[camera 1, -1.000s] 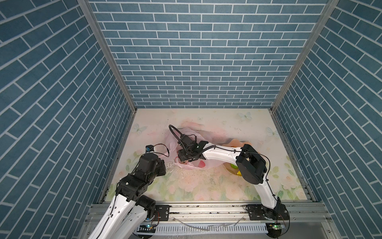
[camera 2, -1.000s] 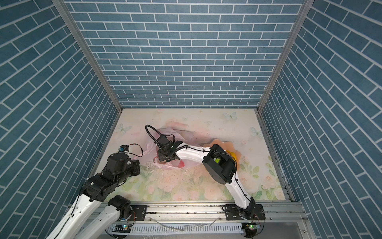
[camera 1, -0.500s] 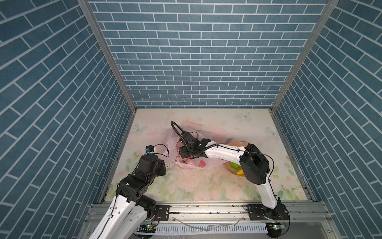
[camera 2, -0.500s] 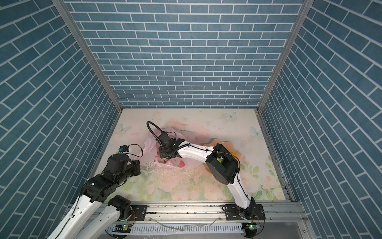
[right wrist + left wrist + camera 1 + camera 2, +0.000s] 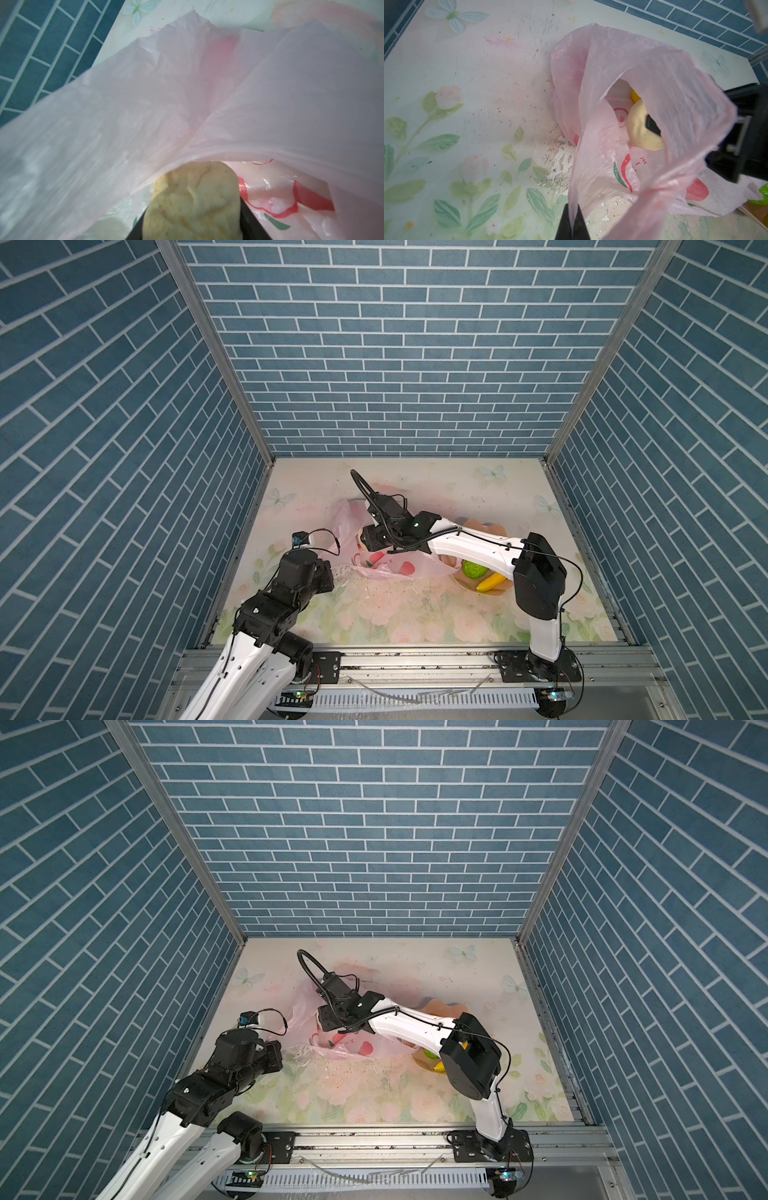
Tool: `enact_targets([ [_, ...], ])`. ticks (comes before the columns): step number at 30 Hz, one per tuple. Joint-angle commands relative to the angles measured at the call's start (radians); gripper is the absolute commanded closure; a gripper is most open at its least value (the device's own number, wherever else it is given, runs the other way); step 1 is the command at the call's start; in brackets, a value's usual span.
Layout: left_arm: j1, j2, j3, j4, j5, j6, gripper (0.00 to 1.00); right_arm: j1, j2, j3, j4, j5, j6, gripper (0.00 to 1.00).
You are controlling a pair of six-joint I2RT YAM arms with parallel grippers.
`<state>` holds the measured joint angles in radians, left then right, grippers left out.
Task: Take the fake fruits out of the plastic bag
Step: 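Lift the pale bun-shaped fruit out of the bag, then carry the pale fruit over the peach bowl and lower it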
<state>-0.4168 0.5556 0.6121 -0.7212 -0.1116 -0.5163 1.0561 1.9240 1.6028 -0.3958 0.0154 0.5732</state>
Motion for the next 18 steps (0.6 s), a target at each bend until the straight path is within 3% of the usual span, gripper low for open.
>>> enact_targets([
  [1,0.000,0.010,0.010,0.031,-0.020,0.002,0.97,-0.002,-0.107,-0.038,-0.092,-0.039,-0.050,0.85],
  [5,-0.002,0.025,0.017,0.055,-0.017,0.006,0.97,-0.004,-0.212,-0.078,-0.188,-0.036,-0.067,0.85],
  [10,-0.001,0.036,0.014,0.081,-0.006,0.008,0.97,-0.027,-0.361,-0.148,-0.301,0.069,-0.067,0.85],
  [18,0.000,0.036,0.026,0.082,-0.004,0.020,0.97,-0.192,-0.577,-0.292,-0.392,0.180,-0.067,0.85],
])
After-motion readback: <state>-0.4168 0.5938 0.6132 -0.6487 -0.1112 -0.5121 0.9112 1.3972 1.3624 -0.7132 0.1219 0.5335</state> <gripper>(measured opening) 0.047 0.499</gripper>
